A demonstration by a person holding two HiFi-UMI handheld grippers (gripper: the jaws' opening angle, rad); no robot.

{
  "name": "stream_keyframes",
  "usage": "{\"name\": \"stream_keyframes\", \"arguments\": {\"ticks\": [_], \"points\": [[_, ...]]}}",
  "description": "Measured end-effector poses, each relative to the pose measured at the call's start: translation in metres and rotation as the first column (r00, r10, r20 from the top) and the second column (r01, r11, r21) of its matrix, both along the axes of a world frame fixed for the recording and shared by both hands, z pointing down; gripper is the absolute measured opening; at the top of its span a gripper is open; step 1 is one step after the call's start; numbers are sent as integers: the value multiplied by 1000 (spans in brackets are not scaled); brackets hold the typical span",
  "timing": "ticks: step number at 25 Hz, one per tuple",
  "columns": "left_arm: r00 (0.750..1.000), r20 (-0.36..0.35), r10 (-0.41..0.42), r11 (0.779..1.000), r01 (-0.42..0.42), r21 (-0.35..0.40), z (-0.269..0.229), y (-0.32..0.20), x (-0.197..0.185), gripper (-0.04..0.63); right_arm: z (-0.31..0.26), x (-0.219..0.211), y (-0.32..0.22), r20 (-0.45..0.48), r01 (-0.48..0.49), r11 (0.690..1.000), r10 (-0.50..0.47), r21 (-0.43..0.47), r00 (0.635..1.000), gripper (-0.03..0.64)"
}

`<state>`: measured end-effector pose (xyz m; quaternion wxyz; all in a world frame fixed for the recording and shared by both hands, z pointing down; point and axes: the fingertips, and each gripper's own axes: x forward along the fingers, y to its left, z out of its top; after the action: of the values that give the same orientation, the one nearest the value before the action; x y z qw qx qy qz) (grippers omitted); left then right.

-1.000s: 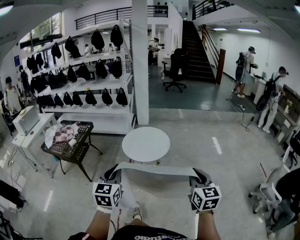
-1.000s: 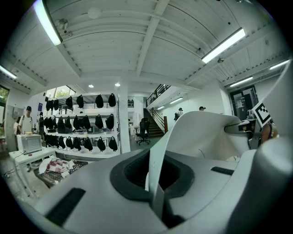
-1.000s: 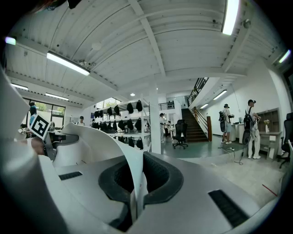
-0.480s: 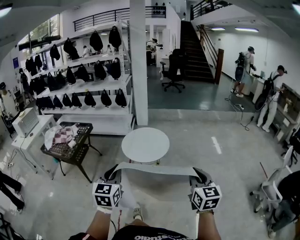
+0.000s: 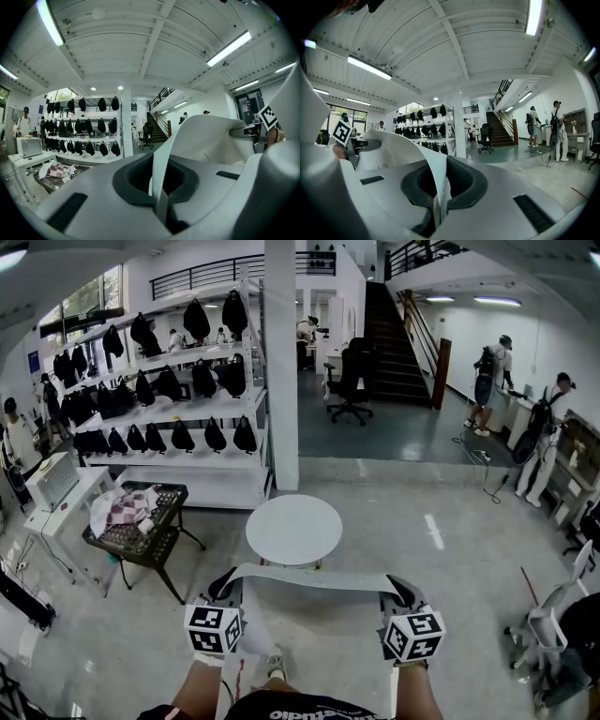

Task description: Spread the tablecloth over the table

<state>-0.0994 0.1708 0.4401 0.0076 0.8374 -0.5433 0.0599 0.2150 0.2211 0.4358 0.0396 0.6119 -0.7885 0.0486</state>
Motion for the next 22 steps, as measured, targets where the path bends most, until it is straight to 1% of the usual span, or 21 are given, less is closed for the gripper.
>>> {"name": "stream_keyframes", "arguments": {"ticks": [11, 16, 22], "points": [[1000, -15, -24, 999, 24, 22, -4, -16, -15, 18, -6, -15, -17, -4, 11, 1000, -11, 20, 1000, 26], [999, -34, -4, 1000, 5, 17, -5, -22, -12, 18, -7, -11, -23, 0, 3, 999, -3, 34, 1000, 26], [999, -38, 14, 1000, -14, -5, 2, -40, -13, 18, -5, -13, -40, 14, 0, 999, -1, 37, 1000, 26]]}}
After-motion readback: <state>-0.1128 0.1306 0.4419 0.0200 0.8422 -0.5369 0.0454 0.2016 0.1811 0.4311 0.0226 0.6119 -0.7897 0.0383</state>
